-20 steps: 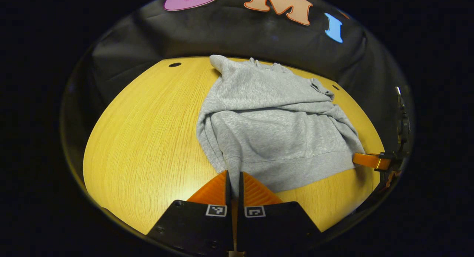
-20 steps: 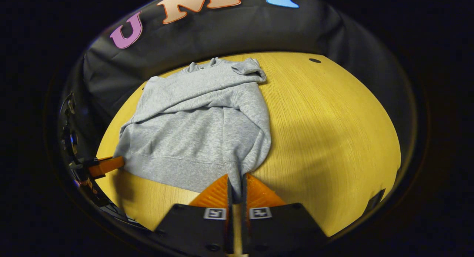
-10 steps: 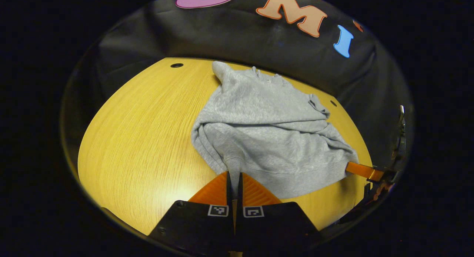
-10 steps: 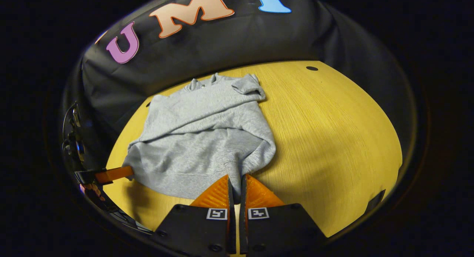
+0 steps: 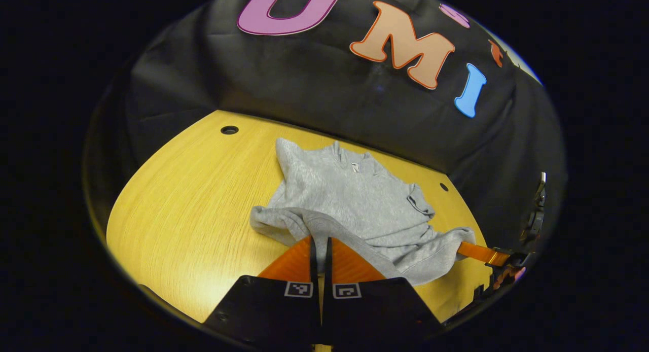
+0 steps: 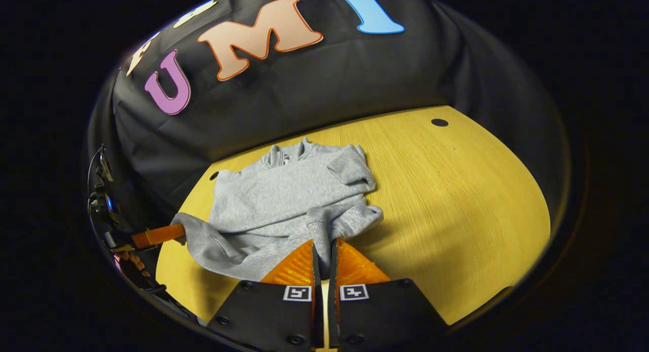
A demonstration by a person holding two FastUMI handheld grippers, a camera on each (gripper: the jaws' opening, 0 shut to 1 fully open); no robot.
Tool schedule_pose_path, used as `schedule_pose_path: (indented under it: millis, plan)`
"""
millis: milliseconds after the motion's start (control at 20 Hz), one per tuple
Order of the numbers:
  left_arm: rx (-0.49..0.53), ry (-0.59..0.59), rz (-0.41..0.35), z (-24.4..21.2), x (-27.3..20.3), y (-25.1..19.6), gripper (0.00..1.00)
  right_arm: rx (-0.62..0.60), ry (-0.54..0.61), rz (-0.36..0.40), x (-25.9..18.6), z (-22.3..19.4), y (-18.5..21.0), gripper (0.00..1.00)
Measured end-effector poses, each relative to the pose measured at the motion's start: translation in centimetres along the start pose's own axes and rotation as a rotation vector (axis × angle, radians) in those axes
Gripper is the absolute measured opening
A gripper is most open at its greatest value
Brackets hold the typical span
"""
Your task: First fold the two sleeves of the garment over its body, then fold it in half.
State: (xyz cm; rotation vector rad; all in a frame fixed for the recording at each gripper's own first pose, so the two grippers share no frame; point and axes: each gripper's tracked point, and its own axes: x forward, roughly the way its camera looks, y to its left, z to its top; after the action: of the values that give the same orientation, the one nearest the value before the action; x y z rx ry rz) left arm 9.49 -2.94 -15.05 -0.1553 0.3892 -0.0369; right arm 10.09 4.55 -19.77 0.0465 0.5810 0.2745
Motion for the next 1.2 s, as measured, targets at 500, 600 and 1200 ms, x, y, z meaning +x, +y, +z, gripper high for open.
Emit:
schedule_pose_path:
  millis: [500, 600, 1200]
  plan:
    - [0.037, -0.048, 0.050, 5.7, 7.7, 0.0, 0.00, -0.029, 0.016, 0.012, 8.4, 6.0, -0.4, 0.06]
    - [0.025, -0.049, 0.075, 6.2, 9.5, 0.4, 0.00, -0.039, 0.036, 0.007, 10.7, 6.3, -0.7, 0.06]
    - [0.101, 0.028, 0.165, 4.7, 13.3, 1.9, 0.37, 0.025, 0.083, 0.064, 14.0, 5.8, 0.2, 0.64]
